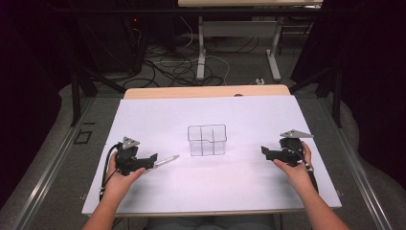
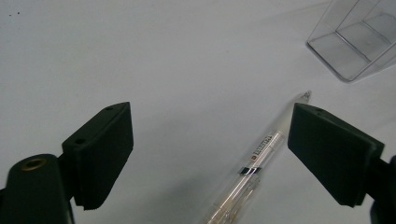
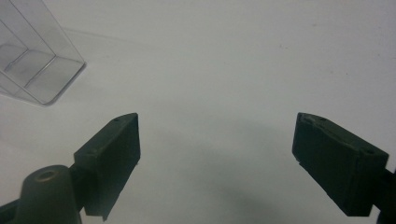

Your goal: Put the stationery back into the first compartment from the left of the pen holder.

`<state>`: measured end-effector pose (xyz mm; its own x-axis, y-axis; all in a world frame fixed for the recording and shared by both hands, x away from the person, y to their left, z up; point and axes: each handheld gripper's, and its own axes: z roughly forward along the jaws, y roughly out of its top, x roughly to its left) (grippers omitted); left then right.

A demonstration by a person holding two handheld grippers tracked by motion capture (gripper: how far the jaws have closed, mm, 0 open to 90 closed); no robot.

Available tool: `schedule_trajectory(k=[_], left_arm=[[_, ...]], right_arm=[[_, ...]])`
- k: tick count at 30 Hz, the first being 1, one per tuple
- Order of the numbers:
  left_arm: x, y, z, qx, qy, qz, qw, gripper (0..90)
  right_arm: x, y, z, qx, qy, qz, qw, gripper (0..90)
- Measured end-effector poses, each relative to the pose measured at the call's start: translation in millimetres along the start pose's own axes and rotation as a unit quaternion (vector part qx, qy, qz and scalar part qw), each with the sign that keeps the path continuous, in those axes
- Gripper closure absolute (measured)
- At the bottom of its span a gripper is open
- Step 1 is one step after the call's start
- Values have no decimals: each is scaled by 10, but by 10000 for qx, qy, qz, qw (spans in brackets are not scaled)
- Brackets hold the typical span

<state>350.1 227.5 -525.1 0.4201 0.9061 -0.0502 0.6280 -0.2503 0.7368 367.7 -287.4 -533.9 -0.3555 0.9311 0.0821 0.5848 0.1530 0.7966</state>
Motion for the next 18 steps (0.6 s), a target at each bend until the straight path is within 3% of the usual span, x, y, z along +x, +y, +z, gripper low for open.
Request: schedule_trajectory(k=[3, 6, 10, 16, 18], left_arm=[[-11, 23, -10, 80, -40, 67, 9999, 156], [-29, 37, 7, 158, 48, 292, 9994, 157], [-77, 60, 40, 333, -19, 536, 9980, 164], [-165, 181, 74, 529, -276, 847, 9946, 248], [-210, 231, 74, 608, -336, 1053, 9920, 294]], right_arm=[[6, 6, -2, -18, 3, -16, 10000, 148], [11, 12, 0, -20, 32, -58, 10000, 149], [19, 15, -3, -24, 31, -78, 10000, 149], [30, 9, -11, -19, 56, -73, 10000, 150], [35, 11, -13, -26, 66, -70, 10000, 150]])
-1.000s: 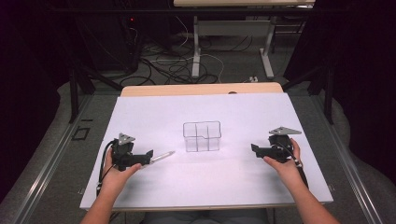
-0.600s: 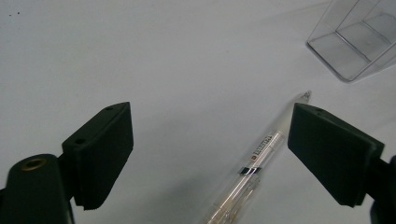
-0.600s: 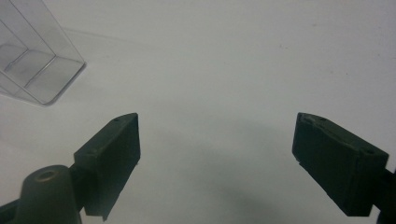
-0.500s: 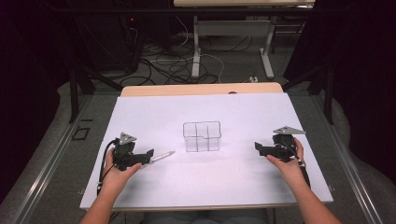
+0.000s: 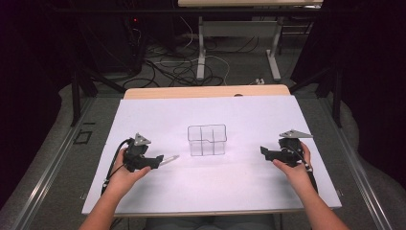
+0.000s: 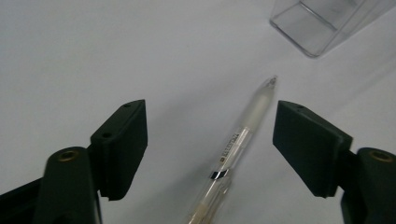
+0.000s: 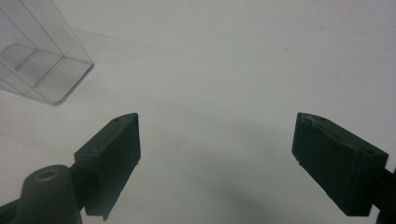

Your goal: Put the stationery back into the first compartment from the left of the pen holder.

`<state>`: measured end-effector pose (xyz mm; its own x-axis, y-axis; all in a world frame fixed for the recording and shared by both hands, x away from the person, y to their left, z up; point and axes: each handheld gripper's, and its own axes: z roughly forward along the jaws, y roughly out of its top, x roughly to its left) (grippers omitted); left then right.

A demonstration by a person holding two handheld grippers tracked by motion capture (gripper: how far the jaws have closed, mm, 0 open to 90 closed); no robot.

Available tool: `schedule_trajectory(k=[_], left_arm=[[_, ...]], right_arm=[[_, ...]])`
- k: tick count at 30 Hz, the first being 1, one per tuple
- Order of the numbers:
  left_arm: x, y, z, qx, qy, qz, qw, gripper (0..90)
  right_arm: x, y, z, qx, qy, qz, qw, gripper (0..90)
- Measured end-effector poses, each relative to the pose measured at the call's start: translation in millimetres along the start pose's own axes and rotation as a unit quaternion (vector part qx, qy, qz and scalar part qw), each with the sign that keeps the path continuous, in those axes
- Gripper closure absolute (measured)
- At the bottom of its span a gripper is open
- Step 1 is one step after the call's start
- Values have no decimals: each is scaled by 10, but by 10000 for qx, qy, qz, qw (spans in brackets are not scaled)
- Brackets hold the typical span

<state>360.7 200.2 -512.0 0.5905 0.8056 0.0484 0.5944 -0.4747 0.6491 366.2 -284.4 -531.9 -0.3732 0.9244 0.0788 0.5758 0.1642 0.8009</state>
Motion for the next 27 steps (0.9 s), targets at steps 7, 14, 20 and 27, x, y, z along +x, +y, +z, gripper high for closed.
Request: schedule_trajectory(k=[7, 14, 20, 27], left_arm=[[-93, 141, 72, 263, -167, 556, 9980, 365], [-78, 203, 140, 570, -256, 881, 9942, 377], [-33, 252, 166, 669, -329, 854, 9935, 387], [-33, 295, 199, 790, -477, 883, 9918, 439]], right_arm=[[22, -1, 9, 11, 34, -10, 10000, 150], [10, -17, -1, 29, 30, -18, 10000, 150], [28, -17, -13, 32, 44, -57, 10000, 148], [53, -23, 2, 86, 34, -138, 9999, 148]])
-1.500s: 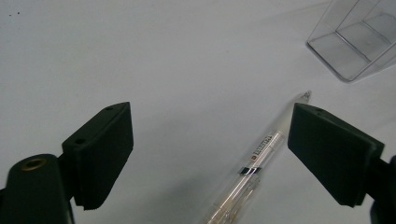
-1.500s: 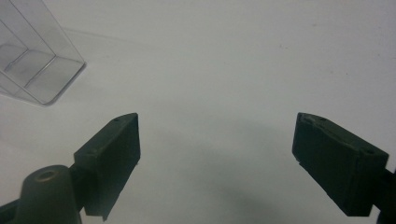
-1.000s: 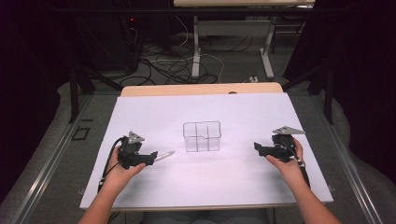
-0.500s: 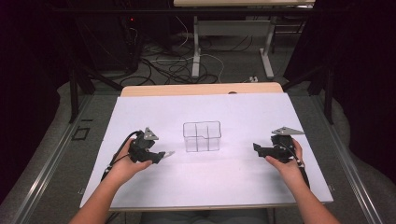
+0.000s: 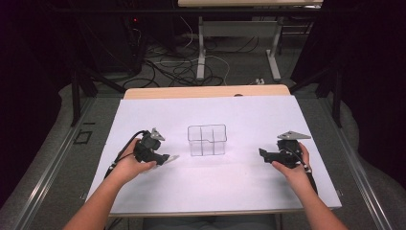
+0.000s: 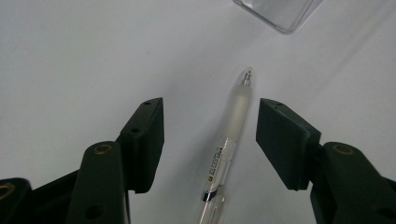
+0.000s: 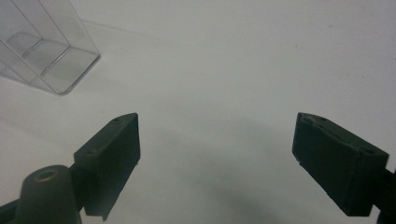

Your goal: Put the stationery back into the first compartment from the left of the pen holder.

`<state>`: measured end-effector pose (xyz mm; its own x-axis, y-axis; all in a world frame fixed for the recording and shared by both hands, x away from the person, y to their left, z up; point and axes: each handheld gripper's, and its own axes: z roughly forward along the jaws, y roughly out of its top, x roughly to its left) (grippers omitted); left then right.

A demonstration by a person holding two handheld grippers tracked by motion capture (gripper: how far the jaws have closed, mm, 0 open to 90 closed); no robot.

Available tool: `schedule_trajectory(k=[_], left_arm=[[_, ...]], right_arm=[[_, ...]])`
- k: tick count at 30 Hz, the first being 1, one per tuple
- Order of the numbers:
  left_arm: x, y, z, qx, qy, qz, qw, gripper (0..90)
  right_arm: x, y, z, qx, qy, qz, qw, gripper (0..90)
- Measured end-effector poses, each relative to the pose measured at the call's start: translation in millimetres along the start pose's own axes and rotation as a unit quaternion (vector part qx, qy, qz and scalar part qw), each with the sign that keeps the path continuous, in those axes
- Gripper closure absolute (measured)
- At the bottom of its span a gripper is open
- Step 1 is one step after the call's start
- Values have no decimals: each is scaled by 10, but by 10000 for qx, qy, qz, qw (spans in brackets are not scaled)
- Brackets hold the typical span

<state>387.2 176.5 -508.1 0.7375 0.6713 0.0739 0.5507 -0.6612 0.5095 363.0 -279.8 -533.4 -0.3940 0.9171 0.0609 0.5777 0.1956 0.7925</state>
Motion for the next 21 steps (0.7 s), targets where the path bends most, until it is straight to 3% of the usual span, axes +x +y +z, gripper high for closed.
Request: schedule_trajectory(k=[4, 12, 21], left_arm=[[-23, 19, 29, 245, -97, 54, 9996, 478], [-62, 53, 83, 449, -123, 198, 9987, 553], [-113, 129, 142, 751, -126, 600, 9953, 589]], right_arm=[[5, 5, 3, -17, 2, 8, 10000, 148], [15, 3, 10, -4, 17, 11, 10000, 148], [8, 9, 29, -7, 50, 13, 10000, 148]])
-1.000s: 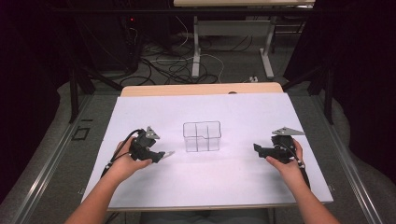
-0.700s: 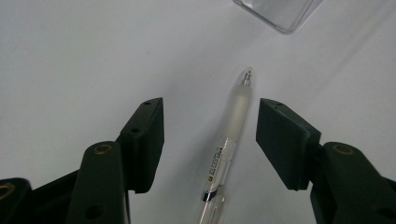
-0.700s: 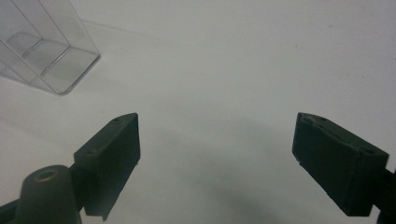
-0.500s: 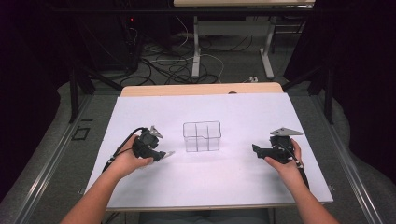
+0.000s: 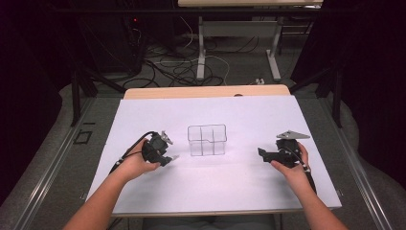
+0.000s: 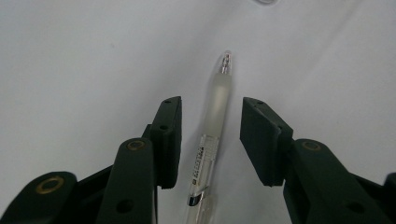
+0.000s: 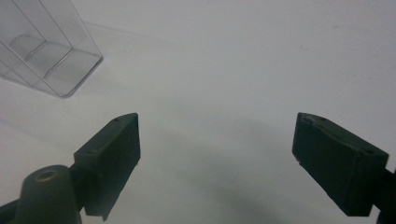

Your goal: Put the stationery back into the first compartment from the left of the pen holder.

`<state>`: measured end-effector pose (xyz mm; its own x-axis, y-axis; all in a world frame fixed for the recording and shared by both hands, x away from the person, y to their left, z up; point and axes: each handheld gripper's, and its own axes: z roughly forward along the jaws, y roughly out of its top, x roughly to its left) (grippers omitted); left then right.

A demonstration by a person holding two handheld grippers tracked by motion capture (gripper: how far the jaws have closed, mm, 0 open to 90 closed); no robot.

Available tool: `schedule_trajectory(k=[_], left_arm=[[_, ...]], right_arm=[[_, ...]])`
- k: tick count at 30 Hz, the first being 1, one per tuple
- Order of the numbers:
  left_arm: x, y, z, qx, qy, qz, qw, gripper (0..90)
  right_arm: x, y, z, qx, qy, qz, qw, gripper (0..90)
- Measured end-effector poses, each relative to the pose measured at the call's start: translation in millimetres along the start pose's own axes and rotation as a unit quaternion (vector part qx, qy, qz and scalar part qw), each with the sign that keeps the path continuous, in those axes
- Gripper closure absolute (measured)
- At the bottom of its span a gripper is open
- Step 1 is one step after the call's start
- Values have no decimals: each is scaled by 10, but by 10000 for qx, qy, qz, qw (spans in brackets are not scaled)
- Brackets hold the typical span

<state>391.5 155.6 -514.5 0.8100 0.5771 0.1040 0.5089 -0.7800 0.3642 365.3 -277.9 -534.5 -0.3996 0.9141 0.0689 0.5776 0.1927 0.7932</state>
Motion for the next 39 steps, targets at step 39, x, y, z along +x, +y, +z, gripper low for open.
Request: schedule_trajectory(k=[39], left_arm=[[-59, 125, 177, 706, 28, 551, 9960, 785]], right_arm=[[-2, -31, -11, 81, 49, 94, 9999, 150]])
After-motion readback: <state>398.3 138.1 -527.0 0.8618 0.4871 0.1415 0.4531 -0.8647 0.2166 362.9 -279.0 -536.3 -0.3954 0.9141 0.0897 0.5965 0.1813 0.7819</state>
